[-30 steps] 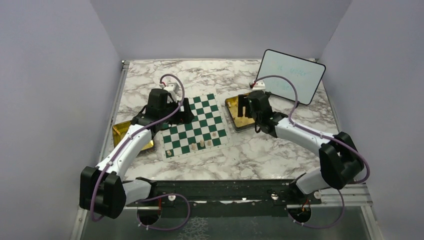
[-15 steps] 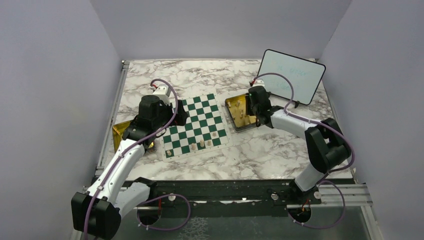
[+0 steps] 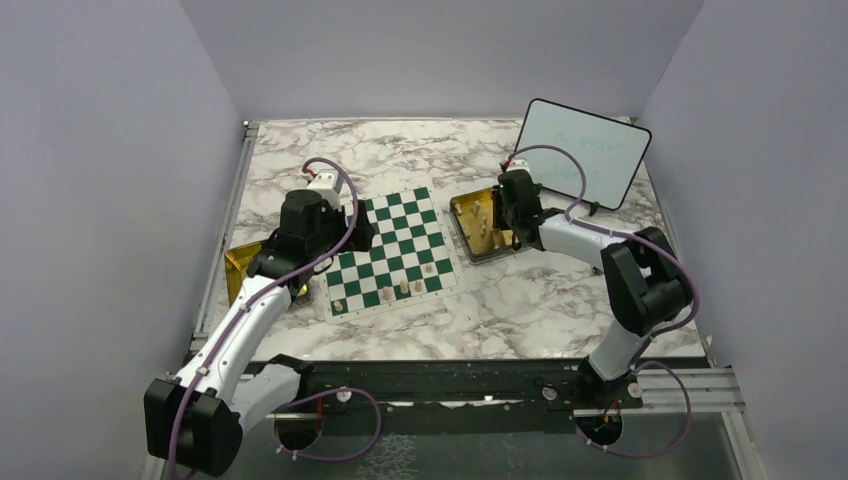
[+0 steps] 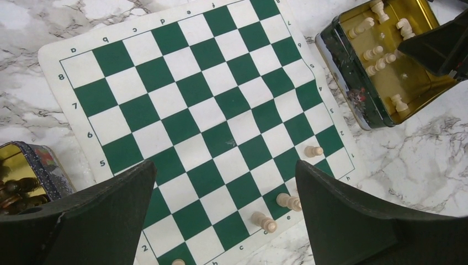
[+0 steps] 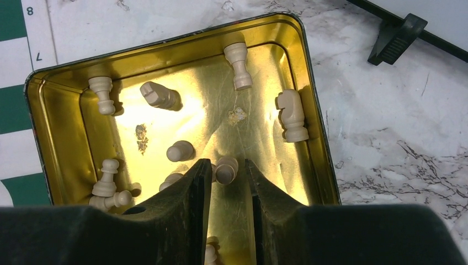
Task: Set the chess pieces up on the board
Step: Pick up the chess piece from the storage box.
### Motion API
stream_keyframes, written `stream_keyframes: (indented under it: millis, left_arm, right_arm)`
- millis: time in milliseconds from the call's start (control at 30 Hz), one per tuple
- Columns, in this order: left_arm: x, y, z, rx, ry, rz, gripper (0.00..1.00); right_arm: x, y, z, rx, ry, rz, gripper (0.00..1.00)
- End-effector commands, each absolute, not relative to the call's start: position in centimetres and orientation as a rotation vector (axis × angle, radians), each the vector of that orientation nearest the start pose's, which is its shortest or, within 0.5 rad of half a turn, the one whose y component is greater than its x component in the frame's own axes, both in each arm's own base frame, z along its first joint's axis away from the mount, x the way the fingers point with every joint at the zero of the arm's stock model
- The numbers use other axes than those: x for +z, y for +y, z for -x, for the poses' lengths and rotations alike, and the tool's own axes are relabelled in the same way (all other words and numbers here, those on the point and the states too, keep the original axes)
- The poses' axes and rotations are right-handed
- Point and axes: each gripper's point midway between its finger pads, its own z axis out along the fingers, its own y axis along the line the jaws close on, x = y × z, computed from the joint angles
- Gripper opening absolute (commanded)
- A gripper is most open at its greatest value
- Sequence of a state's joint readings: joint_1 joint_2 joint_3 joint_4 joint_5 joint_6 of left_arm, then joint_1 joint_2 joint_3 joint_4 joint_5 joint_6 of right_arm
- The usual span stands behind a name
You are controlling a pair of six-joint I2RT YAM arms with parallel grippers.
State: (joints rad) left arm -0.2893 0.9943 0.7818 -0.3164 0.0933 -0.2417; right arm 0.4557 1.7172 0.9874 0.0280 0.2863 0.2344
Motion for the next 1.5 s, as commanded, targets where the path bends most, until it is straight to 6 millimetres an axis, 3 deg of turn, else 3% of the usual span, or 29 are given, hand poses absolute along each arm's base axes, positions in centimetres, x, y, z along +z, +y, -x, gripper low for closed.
stream_keyframes:
  millis: [0,633,1200,1467]
  left_arm:
    - [17.8,-11.2,-30.4,-0.376,2.133,-0.109,0.97]
    - [17.7,-11.2,-30.4,-0.375,2.138,-0.110,0.97]
    - [17.5,-11.1,-30.4,-0.367,2.141,-0.106,0.97]
    - [17.6,-10.9,-30.5,-0.357,2.140,-0.100,0.97]
  right_arm:
    - [6.9,16.9,-42.6,0.105,2.225,0.119,0.33]
    - [6.0,16.4,-42.8,0.066,2.253,0.122,0.25]
    - [10.0,15.3,-42.1,0.017,2.255,0.120,0.18]
    - [13.4,16.8,-41.5,0.140,2.214,0.156,0.17]
